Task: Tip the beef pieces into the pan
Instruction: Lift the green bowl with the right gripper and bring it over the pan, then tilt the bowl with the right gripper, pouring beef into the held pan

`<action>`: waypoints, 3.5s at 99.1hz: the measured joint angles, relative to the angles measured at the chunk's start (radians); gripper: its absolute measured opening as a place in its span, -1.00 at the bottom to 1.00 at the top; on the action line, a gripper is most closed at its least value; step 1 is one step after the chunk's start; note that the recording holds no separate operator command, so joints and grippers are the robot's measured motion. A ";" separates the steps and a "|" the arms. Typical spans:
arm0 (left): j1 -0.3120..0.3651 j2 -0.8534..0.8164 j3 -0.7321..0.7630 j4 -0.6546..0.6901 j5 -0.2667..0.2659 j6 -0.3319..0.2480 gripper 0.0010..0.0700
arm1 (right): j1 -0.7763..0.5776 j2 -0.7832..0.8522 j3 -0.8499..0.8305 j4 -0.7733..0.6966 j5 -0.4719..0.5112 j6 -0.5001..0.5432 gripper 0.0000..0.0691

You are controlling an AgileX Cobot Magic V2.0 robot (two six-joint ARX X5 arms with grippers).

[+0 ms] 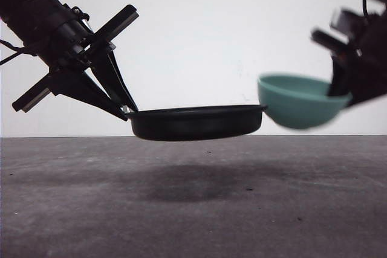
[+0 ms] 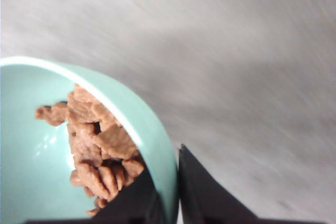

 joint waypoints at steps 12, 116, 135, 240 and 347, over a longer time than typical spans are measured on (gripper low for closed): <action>-0.013 0.000 0.000 -0.014 0.000 0.000 -0.94 | 0.073 -0.070 0.000 0.057 0.036 0.035 -0.95; -0.052 -0.068 0.045 -0.161 0.023 0.000 -0.94 | 0.591 -0.113 0.000 0.174 0.832 -0.169 -0.95; -0.052 -0.068 0.076 -0.159 0.008 0.000 -0.94 | 0.668 -0.113 0.000 0.195 0.941 -0.233 -0.95; -0.047 -0.068 0.132 -0.168 0.006 -0.005 -0.94 | 0.723 -0.102 0.000 0.586 1.045 -0.821 -0.95; 0.000 -0.069 0.221 -0.265 -0.016 0.003 -0.94 | 0.713 -0.098 0.000 0.853 0.830 -1.282 -0.95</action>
